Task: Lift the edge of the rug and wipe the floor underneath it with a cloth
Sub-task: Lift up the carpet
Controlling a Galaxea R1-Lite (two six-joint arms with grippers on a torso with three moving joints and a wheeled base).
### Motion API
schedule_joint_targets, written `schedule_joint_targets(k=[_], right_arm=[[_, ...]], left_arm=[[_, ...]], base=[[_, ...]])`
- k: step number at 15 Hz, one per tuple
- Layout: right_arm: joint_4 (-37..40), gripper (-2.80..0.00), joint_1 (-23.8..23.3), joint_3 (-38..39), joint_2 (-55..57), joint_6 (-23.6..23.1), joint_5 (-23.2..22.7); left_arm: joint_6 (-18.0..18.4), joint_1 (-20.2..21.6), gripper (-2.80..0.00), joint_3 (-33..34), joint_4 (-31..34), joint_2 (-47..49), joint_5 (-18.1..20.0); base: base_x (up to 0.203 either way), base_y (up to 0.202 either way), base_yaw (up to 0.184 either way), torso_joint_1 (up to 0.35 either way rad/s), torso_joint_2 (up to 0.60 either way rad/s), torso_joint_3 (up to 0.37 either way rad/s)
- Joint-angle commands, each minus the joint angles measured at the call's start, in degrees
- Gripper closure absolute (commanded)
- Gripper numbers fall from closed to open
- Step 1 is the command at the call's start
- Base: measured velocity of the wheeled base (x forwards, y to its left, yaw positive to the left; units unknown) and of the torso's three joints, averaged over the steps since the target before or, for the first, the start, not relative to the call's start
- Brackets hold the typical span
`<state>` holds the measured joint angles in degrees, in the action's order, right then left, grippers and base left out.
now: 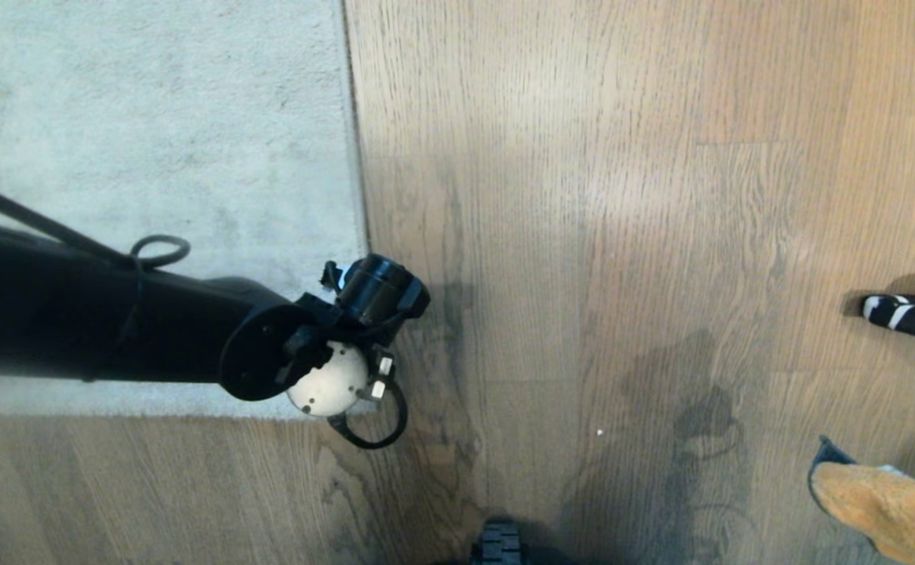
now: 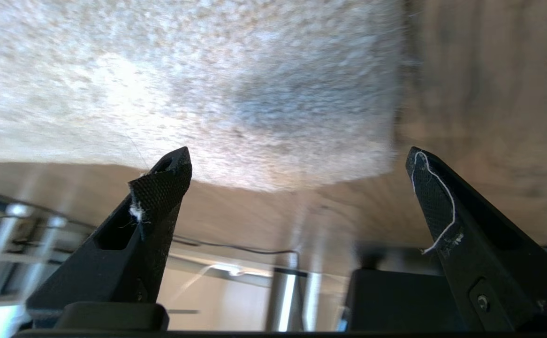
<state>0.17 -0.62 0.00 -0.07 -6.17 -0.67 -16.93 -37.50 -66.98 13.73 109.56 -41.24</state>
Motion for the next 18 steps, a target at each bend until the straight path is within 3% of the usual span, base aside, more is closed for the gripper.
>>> schedule_joint_targets(k=[1,11,18], right_arm=[[0.0,0.00,0.0,0.0,0.1,-0.1,0.0],[0.0,0.00,0.0,0.0,0.1,-0.2,0.0],[0.0,0.00,0.0,0.0,0.1,-0.1,0.0]], left_arm=[[0.4,0.4,-2.80,-0.2,0.2,1.4,-1.7],[5.6,1.7,-2.80,-2.2,0.1,4.1,-7.6],[5.8,1.7,-2.80,-3.3,0.1,5.0,-9.7]], base=[[0.000,0.000,0.000,0.000,0.00,0.000],[0.000,0.000,0.000,0.000,0.00,0.000],[0.000,0.000,0.000,0.000,0.00,0.000]])
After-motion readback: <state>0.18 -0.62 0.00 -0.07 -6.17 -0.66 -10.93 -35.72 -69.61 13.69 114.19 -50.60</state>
